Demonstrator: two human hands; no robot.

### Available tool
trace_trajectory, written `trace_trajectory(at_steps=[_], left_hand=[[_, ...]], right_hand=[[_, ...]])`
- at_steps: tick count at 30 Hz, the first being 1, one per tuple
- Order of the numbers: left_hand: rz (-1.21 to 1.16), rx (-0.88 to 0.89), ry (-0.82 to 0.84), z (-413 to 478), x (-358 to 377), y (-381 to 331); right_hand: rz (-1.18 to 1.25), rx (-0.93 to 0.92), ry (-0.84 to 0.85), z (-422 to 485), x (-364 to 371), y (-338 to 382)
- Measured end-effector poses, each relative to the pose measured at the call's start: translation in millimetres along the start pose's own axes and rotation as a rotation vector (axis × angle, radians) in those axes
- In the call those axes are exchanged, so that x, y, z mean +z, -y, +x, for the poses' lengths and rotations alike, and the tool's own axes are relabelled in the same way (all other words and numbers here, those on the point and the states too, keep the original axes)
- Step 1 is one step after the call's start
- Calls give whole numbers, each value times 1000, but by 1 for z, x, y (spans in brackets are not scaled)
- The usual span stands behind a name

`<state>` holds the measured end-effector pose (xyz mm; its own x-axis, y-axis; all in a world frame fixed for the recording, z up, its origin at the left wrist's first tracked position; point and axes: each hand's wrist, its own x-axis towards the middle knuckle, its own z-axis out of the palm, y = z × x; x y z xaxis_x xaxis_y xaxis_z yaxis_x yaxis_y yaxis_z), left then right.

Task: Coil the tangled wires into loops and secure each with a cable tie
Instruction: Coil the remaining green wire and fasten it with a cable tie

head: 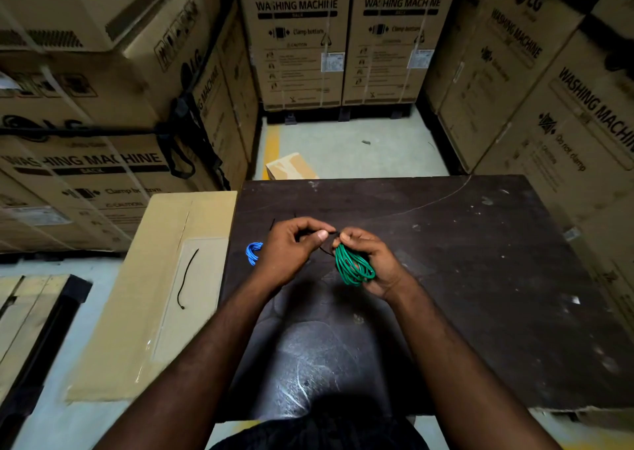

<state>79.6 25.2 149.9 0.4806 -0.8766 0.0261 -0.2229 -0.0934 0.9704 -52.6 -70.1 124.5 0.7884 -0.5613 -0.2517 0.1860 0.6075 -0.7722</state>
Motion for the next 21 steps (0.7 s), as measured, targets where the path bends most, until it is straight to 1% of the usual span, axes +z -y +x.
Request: trace_trajectory(at_steps=[4, 21], left_hand=[[11, 11, -18, -2, -1, -1], [16, 3, -22, -5, -1, -4]], right_hand=[[-4, -1, 25, 1, -1, 0], [-12, 13, 22, -2, 1, 1]])
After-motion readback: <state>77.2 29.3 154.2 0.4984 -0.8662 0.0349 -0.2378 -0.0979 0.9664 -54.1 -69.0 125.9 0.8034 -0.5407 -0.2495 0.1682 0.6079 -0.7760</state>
